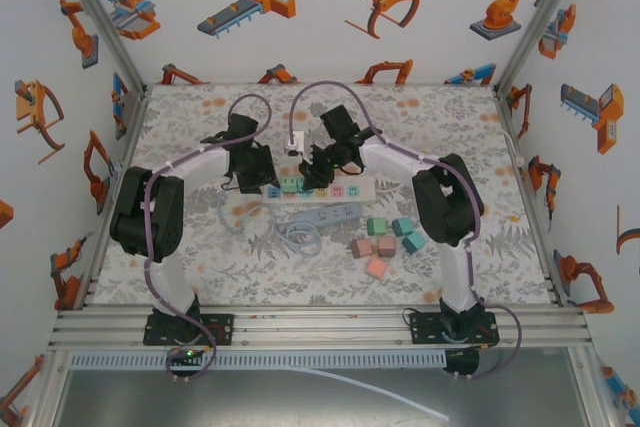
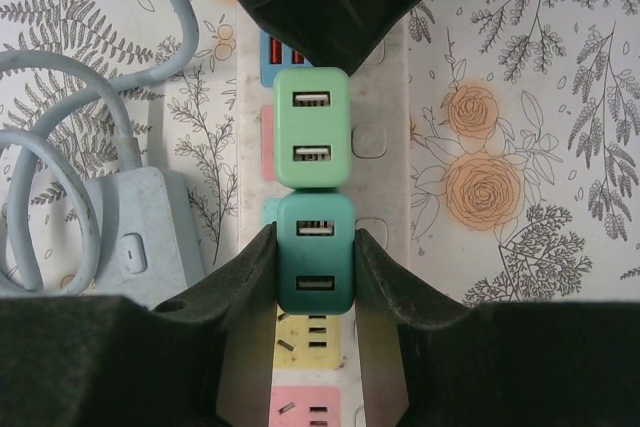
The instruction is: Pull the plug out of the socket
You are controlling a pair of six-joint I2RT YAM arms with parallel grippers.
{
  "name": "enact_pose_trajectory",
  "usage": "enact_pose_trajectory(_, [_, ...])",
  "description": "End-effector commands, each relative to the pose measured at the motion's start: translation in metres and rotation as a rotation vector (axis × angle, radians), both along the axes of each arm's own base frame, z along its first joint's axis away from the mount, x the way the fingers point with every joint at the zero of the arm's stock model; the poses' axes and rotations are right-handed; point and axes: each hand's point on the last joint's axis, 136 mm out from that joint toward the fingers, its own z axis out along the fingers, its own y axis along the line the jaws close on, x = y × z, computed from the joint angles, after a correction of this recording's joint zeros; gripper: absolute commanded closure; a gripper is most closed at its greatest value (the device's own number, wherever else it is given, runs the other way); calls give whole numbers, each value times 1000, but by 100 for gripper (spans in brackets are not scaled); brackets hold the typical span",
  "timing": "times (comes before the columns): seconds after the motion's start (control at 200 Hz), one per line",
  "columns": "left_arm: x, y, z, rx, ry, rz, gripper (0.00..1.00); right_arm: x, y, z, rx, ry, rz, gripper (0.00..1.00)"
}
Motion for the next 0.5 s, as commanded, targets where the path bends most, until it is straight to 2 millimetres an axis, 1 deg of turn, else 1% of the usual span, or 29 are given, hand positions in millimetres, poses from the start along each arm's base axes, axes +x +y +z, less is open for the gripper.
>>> enact_pose_trajectory(0.0, [-6, 22, -13, 120, 24, 20, 46, -8, 2, 32, 21, -136, 45, 90])
enact_pose_trajectory(0.08, [-6, 23, -14, 127, 24, 22, 45, -8, 0, 35, 26, -159, 35, 90])
enact_pose_trajectory(0.23, [-6, 26, -12, 140, 17, 26, 45, -9, 0, 48, 59, -179, 20, 90])
enact_pose_trajectory(0.295, [-5, 20, -11, 116, 11, 11, 45, -7, -1, 48, 68, -199, 6, 90])
enact_pose_trajectory(0.355, [-4, 20, -10, 113, 9, 11, 45, -6, -2, 47, 76, -213, -4, 90])
enact_pose_trajectory(0.496, [-4, 22, -10, 123, 6, 14, 45, -4, 1, 61, 146, -150, -36, 90])
